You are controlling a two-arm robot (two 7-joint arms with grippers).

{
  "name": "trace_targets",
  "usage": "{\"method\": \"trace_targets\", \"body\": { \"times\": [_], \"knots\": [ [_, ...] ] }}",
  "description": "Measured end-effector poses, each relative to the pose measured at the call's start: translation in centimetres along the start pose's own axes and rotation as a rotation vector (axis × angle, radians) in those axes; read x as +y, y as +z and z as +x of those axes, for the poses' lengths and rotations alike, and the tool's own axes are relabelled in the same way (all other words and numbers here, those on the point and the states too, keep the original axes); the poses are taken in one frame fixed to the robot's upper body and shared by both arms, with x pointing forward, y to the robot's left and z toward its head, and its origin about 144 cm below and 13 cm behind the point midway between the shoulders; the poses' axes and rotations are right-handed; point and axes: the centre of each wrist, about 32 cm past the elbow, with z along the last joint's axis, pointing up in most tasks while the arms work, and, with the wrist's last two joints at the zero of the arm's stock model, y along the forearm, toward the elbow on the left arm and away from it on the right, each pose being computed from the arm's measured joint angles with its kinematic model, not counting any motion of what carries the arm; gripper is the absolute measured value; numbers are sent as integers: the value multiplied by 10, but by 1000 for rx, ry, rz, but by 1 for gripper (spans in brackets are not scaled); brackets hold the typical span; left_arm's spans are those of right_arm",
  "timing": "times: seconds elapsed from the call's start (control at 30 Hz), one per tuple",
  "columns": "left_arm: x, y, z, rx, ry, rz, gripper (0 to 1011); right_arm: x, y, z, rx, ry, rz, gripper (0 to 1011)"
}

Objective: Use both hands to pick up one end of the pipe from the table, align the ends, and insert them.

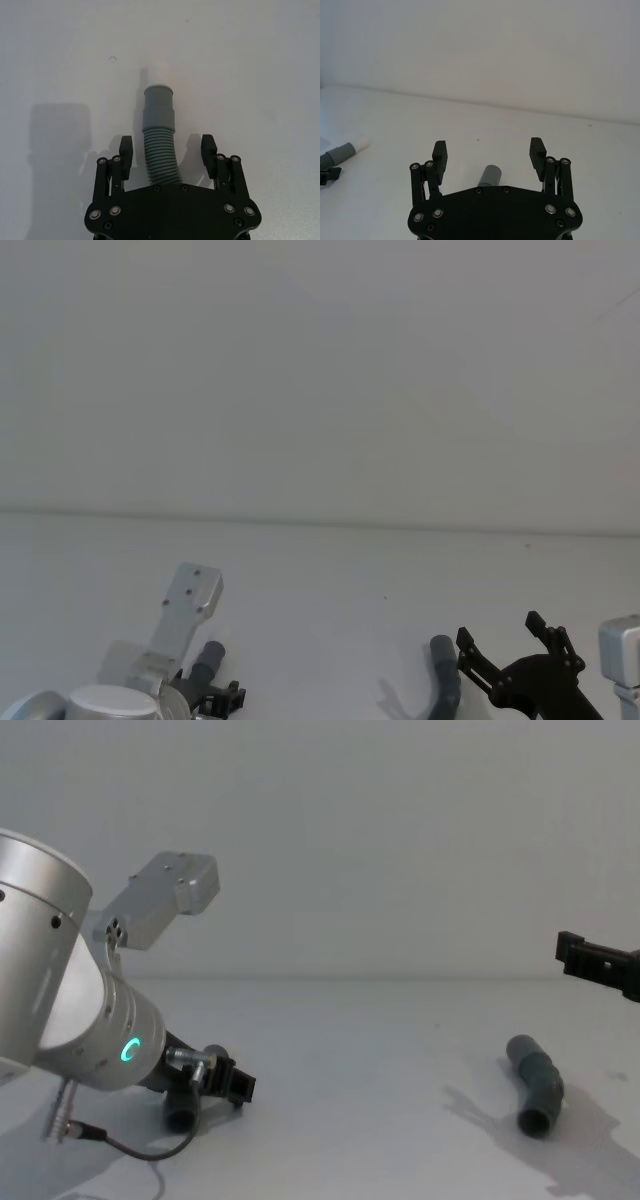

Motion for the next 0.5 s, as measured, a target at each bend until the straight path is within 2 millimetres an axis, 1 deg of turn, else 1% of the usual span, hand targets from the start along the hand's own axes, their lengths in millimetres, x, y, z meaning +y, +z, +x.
{"method": "trace_targets", "body": {
  "times": [0.5],
  "knots": [
    [0,0,0,-1,3,5,716,0,0,0,0,0,0,1002]
  ]
}}
